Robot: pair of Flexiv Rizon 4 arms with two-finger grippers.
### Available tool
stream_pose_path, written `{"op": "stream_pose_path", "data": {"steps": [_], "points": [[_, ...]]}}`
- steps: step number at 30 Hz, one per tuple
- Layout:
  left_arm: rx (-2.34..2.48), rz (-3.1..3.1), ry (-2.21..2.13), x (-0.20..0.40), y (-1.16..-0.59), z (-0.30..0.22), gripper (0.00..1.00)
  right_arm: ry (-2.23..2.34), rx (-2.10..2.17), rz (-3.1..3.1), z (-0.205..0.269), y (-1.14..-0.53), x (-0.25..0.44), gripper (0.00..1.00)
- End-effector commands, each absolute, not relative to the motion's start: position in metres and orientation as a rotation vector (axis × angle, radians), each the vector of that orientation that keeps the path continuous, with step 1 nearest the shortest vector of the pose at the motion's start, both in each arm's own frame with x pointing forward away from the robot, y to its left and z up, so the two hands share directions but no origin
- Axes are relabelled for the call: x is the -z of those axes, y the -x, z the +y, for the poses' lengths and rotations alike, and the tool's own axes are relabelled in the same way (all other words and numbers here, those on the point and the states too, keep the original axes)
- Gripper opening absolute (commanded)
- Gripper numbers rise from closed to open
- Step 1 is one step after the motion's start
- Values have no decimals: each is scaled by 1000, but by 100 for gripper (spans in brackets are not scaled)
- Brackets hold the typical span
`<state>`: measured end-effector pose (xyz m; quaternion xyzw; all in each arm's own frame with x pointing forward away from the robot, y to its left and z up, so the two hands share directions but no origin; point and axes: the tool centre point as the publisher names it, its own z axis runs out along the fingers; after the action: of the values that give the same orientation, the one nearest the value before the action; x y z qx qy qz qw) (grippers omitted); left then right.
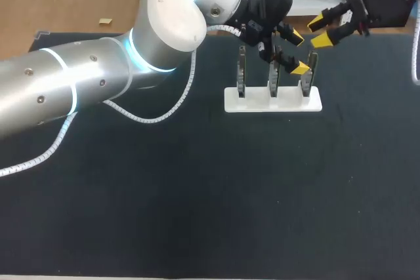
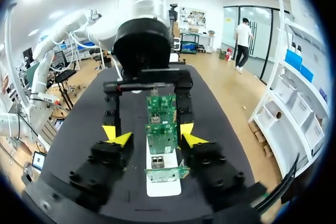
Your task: Pick up the optical module with the left hand, and insert it into the network port with the right hand.
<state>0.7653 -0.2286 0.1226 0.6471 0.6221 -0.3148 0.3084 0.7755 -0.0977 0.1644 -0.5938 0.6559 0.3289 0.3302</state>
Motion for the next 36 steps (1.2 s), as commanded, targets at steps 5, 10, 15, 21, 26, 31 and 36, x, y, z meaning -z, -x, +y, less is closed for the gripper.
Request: {"op": "stream_pose_path", "data": {"steps": [5,10,15,21,26,31,36], "points": [[832,1650,-1715,-123,-767,-230,100,1516,-938,1678,-108,-779,-175,100],[832,1650,-1715,-123,-767,-230,100,1522,-933,1671,-108,-780,-176,59],[832,1650,-1715,-123,-767,-230,100,1527,-917,1671,-106,-781,-175,0],[832,1650,-1715,-123,-767,-230,100,1540,-916,1672,-105,-782,-171,0],[832,1650,-1715,-123,-767,-230,100,1551,-920,1681,-104,-782,-166,0],[832,1650,-1715,-123,-767,-230,100,1558,-923,1689,-104,-783,-162,0],[832,1650,-1715,-123,-767,-230,100,1563,-929,1696,-104,-785,-159,0]]}}
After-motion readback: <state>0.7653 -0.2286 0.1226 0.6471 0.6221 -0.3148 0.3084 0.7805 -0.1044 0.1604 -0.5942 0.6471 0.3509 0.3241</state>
